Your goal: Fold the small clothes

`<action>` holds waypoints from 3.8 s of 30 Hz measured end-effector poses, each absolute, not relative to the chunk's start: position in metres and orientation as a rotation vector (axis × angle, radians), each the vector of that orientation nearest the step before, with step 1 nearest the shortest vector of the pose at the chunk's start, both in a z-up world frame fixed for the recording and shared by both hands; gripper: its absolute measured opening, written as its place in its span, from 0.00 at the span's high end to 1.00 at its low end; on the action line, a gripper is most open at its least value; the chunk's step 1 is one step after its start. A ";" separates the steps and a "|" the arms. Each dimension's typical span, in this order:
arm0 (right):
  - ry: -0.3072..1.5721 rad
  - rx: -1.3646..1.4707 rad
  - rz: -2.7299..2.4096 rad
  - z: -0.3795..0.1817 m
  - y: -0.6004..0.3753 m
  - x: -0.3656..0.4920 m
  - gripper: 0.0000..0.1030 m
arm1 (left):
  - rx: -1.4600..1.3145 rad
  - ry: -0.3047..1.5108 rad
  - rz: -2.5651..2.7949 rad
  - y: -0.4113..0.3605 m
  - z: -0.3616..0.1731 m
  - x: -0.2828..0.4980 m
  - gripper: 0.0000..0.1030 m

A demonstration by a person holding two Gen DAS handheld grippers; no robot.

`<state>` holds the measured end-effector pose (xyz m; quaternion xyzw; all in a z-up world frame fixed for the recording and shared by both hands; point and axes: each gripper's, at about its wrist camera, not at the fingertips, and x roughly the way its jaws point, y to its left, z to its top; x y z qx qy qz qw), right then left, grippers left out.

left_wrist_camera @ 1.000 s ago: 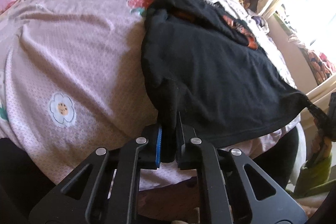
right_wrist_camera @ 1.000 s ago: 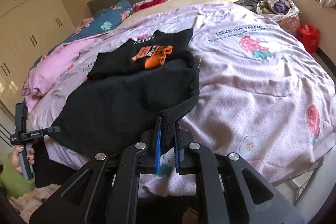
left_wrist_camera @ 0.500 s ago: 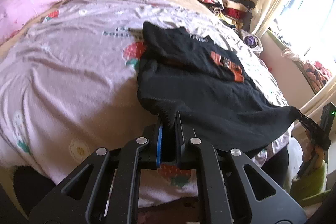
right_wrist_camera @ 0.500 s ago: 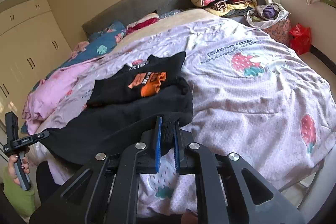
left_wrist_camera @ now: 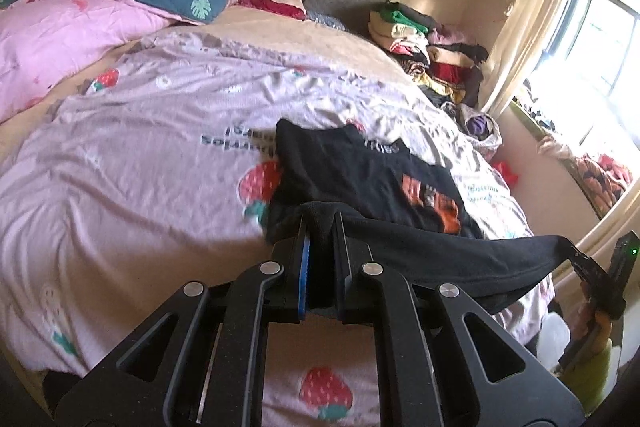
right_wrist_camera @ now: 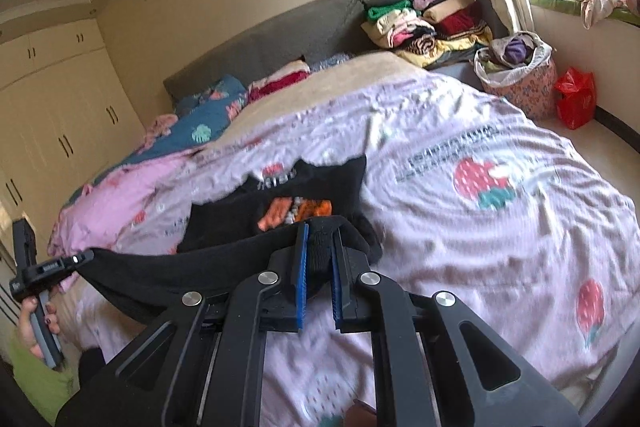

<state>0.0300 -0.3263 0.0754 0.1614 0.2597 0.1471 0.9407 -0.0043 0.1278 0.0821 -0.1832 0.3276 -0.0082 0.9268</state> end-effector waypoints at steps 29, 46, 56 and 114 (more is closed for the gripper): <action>0.519 0.363 0.096 0.091 -0.303 0.164 0.92 | -0.392 0.648 0.066 0.148 0.097 0.110 0.97; 0.565 0.350 0.028 0.045 -0.291 0.218 0.92 | -0.363 0.689 0.143 0.148 0.058 0.157 0.97; 0.615 0.324 0.041 0.023 -0.289 0.239 0.91 | -0.312 0.711 0.183 0.143 0.035 0.176 0.97; 0.784 0.052 0.119 -0.019 -0.252 0.304 0.88 | -0.133 0.876 0.149 0.109 -0.020 0.251 0.97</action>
